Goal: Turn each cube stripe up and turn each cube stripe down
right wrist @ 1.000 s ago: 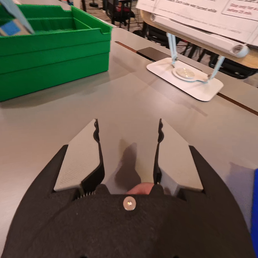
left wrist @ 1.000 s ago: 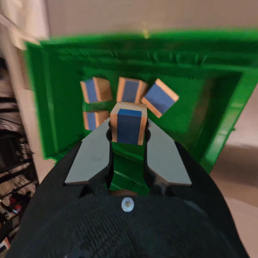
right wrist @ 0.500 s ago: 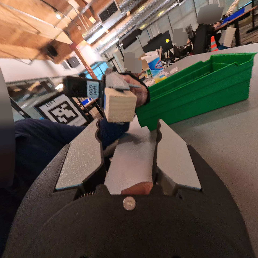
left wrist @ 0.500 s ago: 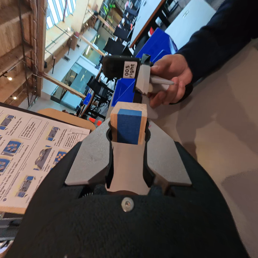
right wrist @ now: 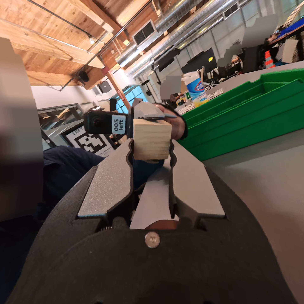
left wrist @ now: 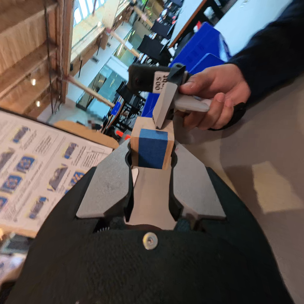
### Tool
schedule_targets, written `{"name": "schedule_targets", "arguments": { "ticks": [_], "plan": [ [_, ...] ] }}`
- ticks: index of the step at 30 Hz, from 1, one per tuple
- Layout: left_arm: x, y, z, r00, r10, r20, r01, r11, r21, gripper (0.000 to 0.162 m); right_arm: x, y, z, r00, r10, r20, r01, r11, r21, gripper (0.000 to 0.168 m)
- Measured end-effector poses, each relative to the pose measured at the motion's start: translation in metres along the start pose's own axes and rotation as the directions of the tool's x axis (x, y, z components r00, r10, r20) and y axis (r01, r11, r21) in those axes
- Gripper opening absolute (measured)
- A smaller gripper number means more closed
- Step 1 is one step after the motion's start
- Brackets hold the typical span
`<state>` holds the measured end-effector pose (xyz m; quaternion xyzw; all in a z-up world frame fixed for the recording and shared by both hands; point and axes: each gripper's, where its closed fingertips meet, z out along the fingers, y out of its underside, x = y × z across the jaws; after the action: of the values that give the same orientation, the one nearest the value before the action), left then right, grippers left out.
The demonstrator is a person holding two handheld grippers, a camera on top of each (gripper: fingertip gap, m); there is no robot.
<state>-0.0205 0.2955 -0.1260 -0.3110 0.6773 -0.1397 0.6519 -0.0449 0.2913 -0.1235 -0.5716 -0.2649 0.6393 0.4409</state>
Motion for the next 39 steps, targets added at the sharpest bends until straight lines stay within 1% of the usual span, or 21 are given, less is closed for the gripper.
{"name": "schedule_targets", "arguments": {
  "ticks": [2,5,6,8,10,11,13,15,17,18,19,20,23,26,28,30,33,35,36,37,39],
  "plan": [
    [-0.007,-0.004,0.004,0.989,-0.118,0.089,0.121,0.992,-0.027,0.046,-0.004,-0.012,-0.005,1.000,-0.002,-0.017,0.002,0.999,0.052,0.040],
    [-0.012,-0.018,0.008,0.960,-0.179,0.213,0.181,0.983,0.009,0.047,-0.019,-0.026,-0.013,0.993,-0.075,-0.094,0.082,0.994,0.068,0.040],
    [-0.012,-0.018,0.010,0.953,-0.201,0.227,0.202,0.979,0.018,0.049,-0.024,-0.031,-0.017,0.985,-0.110,-0.133,0.118,0.991,0.057,0.040],
    [-0.006,-0.010,0.014,0.944,-0.271,0.188,0.276,0.961,0.001,0.071,-0.034,-0.044,-0.033,0.966,-0.151,-0.209,0.166,0.984,0.058,0.040],
    [-0.005,-0.002,0.013,0.921,-0.354,0.164,0.358,0.934,0.004,0.073,-0.038,-0.064,-0.057,0.934,-0.163,-0.318,0.192,0.979,0.061,0.040],
    [-0.005,0.003,0.013,0.908,-0.388,0.161,0.393,0.919,-0.003,0.073,-0.034,-0.077,-0.075,0.891,-0.182,-0.415,0.223,0.973,0.052,0.040],
    [-0.004,0.013,0.016,0.895,-0.412,0.168,0.424,0.905,-0.040,0.068,-0.015,-0.104,-0.128,0.714,-0.231,-0.661,0.283,0.959,-0.029,0.040],
    [0.001,0.021,0.021,0.904,-0.392,0.173,0.411,0.907,-0.089,0.065,0.019,-0.124,-0.206,0.393,-0.272,-0.878,0.245,0.952,-0.185,0.040],
    [0.010,0.027,0.027,0.917,-0.363,0.164,0.385,0.914,-0.130,0.062,0.055,-0.123,-0.283,0.113,-0.292,-0.950,0.053,0.956,-0.287,0.041],
    [0.015,0.029,0.030,0.924,-0.350,0.155,0.372,0.917,-0.147,0.062,0.071,-0.118,-0.317,0.004,-0.310,-0.951,-0.048,0.949,-0.310,0.041],
    [0.021,0.031,0.033,0.931,-0.335,0.145,0.357,0.920,-0.164,0.061,0.086,-0.112,-0.344,-0.074,-0.336,-0.939,-0.137,0.936,-0.324,0.040],
    [0.026,0.034,0.036,0.938,-0.319,0.135,0.339,0.923,-0.181,0.060,0.099,-0.104,-0.363,-0.114,-0.347,-0.931,-0.218,0.923,-0.317,0.041],
    [0.041,0.041,0.043,0.955,-0.280,0.102,0.296,0.928,-0.226,0.059,0.138,-0.076,-0.398,-0.164,-0.395,-0.904,-0.408,0.861,-0.302,0.041],
    [0.052,0.047,0.046,0.955,-0.287,0.072,0.295,0.921,-0.253,0.059,0.165,-0.047,-0.419,-0.183,-0.405,-0.896,-0.528,0.809,-0.258,0.041],
    [0.055,0.051,0.048,0.955,-0.288,0.064,0.295,0.917,-0.268,0.059,0.169,-0.043,-0.425,-0.207,-0.380,-0.902,-0.527,0.820,-0.224,0.044],
    [0.057,0.054,0.048,0.954,-0.294,0.058,0.298,0.913,-0.277,0.059,0.163,-0.059,-0.416,-0.208,-0.320,-0.924,-0.426,0.880,-0.209,0.042],
    [0.058,0.055,0.048,0.950,-0.307,0.054,0.310,0.908,-0.282,0.059,0.132,-0.094,-0.378,-0.142,-0.273,-0.951,-0.243,0.941,-0.234,0.044],
    [0.058,0.054,0.049,0.951,-0.303,0.051,0.305,0.910,-0.280,0.059,0.103,-0.113,-0.328,-0.035,-0.261,-0.965,-0.089,0.962,-0.257,0.044],
    [0.058,0.053,0.049,0.953,-0.300,0.052,0.302,0.912,-0.279,0.059,0.088,-0.118,-0.296,0.050,-0.264,-0.963,-0.003,0.964,-0.264,0.045],
    [0.059,0.053,0.049,0.952,-0.302,0.049,0.304,0.910,-0.282,0.059,0.073,-0.118,-0.260,0.152,-0.270,-0.951,0.078,0.962,-0.261,0.045],
    [0.057,0.051,0.045,0.945,-0.322,0.055,0.324,0.900,-0.292,0.059,0.049,-0.099,-0.185,0.419,-0.262,-0.870,0.180,0.963,-0.203,0.048]
  ]
}}
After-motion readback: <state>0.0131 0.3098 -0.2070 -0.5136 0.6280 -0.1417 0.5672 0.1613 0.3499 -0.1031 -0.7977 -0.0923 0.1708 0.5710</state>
